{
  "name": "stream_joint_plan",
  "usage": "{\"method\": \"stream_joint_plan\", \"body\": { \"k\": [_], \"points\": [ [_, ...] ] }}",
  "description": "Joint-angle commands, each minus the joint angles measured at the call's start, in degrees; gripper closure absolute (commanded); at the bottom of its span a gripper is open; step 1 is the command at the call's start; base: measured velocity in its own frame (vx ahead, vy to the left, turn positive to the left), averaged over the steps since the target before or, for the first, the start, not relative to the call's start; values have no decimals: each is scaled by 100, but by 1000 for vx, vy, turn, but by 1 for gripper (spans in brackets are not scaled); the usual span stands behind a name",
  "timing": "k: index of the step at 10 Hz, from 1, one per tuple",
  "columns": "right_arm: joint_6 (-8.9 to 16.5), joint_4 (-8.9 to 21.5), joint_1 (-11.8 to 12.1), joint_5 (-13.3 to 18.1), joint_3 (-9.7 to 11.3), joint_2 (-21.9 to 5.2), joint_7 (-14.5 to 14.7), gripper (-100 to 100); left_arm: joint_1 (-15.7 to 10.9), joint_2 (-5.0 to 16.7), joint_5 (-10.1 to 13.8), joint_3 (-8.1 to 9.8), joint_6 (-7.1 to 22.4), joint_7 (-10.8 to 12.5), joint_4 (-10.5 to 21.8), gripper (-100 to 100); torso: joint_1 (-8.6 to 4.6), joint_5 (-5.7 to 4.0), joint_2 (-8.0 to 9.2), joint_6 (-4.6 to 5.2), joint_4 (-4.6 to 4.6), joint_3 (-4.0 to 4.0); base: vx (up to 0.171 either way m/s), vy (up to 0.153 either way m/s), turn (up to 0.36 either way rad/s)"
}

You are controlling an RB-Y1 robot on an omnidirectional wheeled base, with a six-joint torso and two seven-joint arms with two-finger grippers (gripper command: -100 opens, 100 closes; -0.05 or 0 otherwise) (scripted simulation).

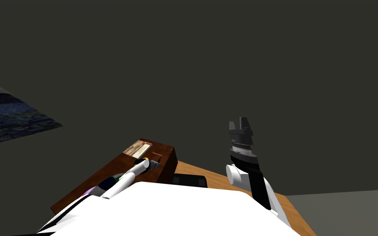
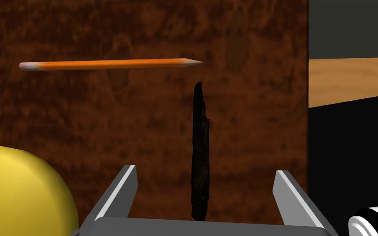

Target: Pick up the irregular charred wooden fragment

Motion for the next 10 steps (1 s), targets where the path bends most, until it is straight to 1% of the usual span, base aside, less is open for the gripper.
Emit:
{"method": "stream_joint_plan", "body": {
  "k": [1,2,5,6,7,10],
  "points": [
    [0,0,0,0,0,0,0,0,-84,-153,-139,71,-167,84,212,-100,0,0,0,0,0,0,-34,75,-181],
    [0,0,0,0,0,0,0,0,-161,-261,-214,120,-278,118,390,-100,17,3,6,-1,1,4,-46,92,-141],
    [0,0,0,0,-1,-1,0,0,-276,-423,-327,195,-445,169,657,-100,23,5,7,-4,2,4,-29,72,-89],
    [0,0,0,0,-1,0,0,0,-248,-393,-295,177,-413,153,605,-100,15,4,4,-3,1,3,-9,21,-19],
    [0,0,1,0,-1,0,0,0,-252,-398,-296,180,-427,149,618,100,5,1,0,-5,0,1,0,0,0],
    [0,0,1,0,0,0,0,0,-251,-401,-293,180,-422,152,616,100,-1,-1,-7,-4,-2,-4,0,0,0]
  ]
}}
